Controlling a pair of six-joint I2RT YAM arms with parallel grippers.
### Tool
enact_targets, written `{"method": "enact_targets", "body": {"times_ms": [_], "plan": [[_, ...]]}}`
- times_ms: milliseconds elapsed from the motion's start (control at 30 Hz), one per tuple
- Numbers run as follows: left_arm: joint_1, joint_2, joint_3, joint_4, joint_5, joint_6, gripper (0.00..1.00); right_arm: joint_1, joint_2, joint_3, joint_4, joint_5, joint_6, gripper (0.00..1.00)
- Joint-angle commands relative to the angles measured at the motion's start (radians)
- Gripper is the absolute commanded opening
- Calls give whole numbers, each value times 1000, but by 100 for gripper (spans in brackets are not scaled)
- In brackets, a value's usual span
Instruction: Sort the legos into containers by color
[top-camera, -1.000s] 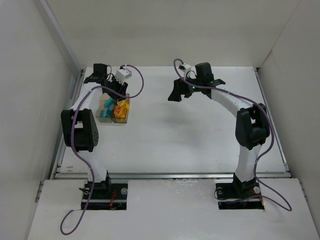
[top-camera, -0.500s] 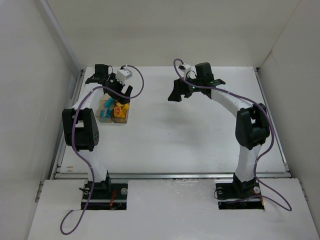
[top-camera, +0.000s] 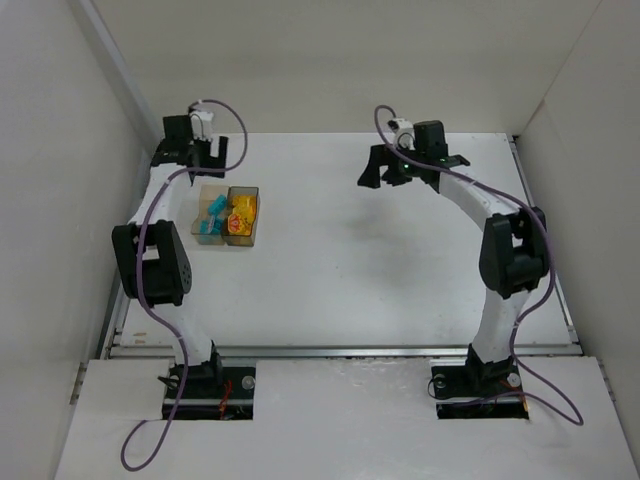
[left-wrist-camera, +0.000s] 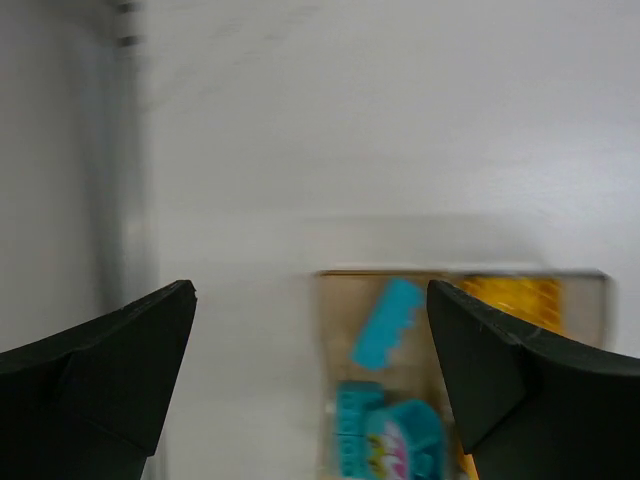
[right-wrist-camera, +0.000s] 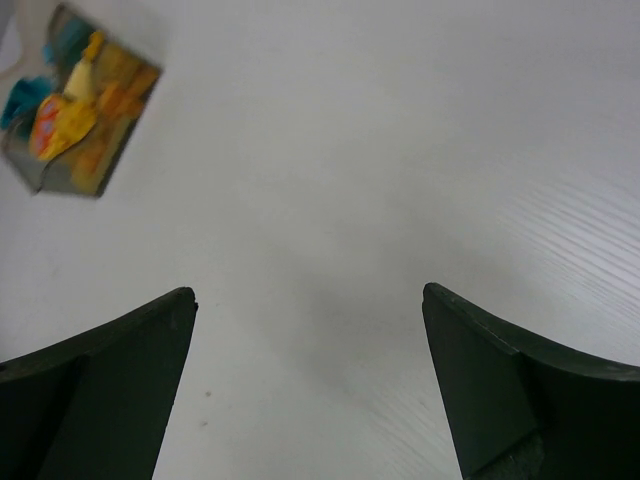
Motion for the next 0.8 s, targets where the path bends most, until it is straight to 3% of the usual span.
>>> {"method": "enact_targets", "body": {"times_ms": [0, 33, 100, 233, 400, 567, 767], "plan": [[86, -90, 71, 138, -515, -210, 100, -78, -111, -25, 34, 307, 141, 100], [129, -90, 71, 147, -589, -220, 100, -113, -128, -35, 24, 456, 170, 100], [175, -99, 28, 160, -714, -220, 100, -150, -180, -68, 14, 574, 236, 100], [259, -162, -72, 172, -740, -183, 100, -204, -263, -114, 1, 779, 255, 100], [269, -225, -217, 238, -713, -152, 100, -239, -312, -117, 24, 980, 255, 100], [269, -247, -268, 238, -714, -142, 100, -239, -265, -13, -71, 1071, 255, 100], [269, -285, -345, 273, -714, -123, 100, -239, -229, 61, -142, 1041, 245, 100]]}}
